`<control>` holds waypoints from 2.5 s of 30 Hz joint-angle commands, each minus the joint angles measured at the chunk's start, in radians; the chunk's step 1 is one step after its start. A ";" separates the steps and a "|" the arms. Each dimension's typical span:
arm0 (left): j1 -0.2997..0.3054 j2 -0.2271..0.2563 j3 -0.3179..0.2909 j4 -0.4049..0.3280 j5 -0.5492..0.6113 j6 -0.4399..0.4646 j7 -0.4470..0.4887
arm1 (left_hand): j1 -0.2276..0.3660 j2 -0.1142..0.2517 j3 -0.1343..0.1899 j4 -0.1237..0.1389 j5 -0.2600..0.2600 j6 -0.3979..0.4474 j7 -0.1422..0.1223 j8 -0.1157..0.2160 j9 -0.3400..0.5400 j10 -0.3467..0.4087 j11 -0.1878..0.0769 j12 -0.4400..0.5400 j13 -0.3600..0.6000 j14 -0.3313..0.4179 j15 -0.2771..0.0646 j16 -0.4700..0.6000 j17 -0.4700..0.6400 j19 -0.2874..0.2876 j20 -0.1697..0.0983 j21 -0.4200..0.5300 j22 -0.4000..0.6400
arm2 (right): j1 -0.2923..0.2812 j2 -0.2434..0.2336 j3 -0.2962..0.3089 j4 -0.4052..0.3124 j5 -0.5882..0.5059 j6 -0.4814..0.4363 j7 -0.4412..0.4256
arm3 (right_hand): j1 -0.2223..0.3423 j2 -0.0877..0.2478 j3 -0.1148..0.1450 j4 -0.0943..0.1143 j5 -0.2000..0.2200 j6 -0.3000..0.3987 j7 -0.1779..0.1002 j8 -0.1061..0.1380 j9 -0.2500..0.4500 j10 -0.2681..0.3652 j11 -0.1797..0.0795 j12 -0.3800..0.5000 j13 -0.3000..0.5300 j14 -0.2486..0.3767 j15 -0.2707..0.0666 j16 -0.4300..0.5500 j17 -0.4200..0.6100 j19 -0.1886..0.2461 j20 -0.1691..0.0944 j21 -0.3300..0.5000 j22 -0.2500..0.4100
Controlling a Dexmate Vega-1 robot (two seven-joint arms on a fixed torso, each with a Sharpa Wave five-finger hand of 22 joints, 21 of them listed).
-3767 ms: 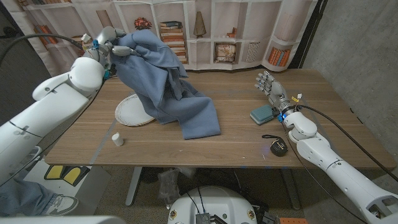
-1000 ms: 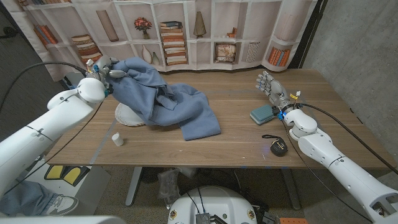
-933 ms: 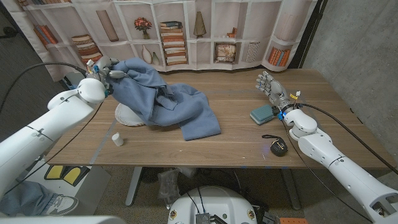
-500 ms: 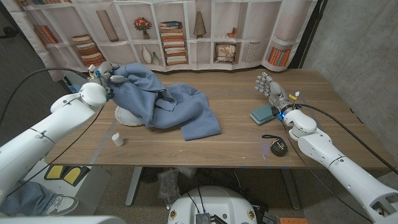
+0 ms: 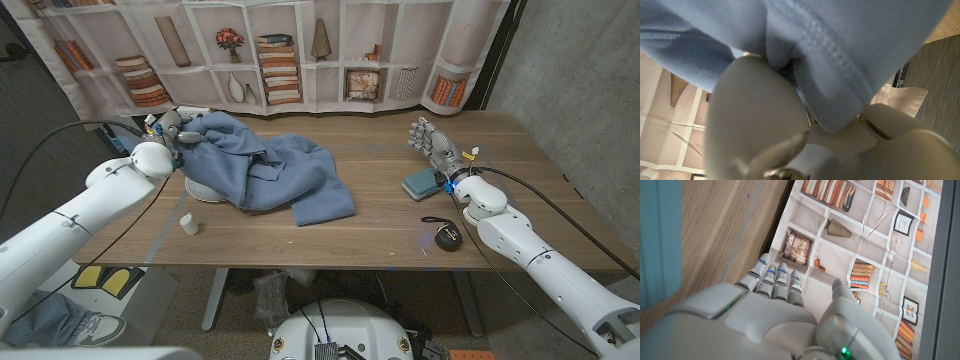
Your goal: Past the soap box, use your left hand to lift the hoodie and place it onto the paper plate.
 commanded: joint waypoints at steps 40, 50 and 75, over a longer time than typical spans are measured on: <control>-0.011 -0.029 0.040 0.044 -0.065 -0.050 0.011 | -0.027 0.143 0.143 0.173 0.010 -0.052 -0.014 -0.081 -0.039 -0.122 -0.054 -0.248 -0.164 -0.264 -0.007 -0.165 -0.244 -0.284 0.090 -0.033 -0.005 | -0.018 -0.014 -0.003 -0.025 0.004 -0.021 -0.002 | -0.001 0.011 -0.001 -0.006 -0.003 0.010 -0.004 0.002 0.002 0.009 -0.002 0.003 0.005 0.006 0.001 0.000 0.003 0.013 0.000 -0.013 0.004; 0.016 -0.035 0.021 0.059 -0.087 -0.104 0.004 | -0.156 0.132 0.093 0.210 0.002 -0.181 -0.081 -0.141 -0.068 -0.271 -0.026 -0.306 -0.243 -0.563 0.041 -0.158 -0.351 -0.587 0.215 -0.163 -0.003 | -0.017 -0.014 -0.005 -0.026 0.009 -0.030 0.000 | -0.001 0.011 -0.002 -0.006 -0.003 0.010 -0.004 0.002 0.002 0.010 -0.003 0.004 0.005 0.007 0.000 0.001 0.002 0.014 0.000 -0.015 0.004; 0.089 -0.026 -0.015 0.061 -0.104 -0.241 -0.017 | -0.545 0.080 -0.095 0.376 0.000 -0.580 -0.136 -0.367 -0.129 -0.487 0.011 -0.300 -0.427 -0.825 0.078 -0.148 -0.506 -0.788 0.304 -0.330 -0.003 | -0.043 -0.017 0.008 -0.030 0.024 -0.009 0.005 | 0.000 0.012 -0.002 -0.007 -0.003 0.010 -0.005 0.002 0.002 0.011 -0.002 0.004 0.005 0.007 0.000 0.000 0.002 0.017 0.000 -0.020 0.004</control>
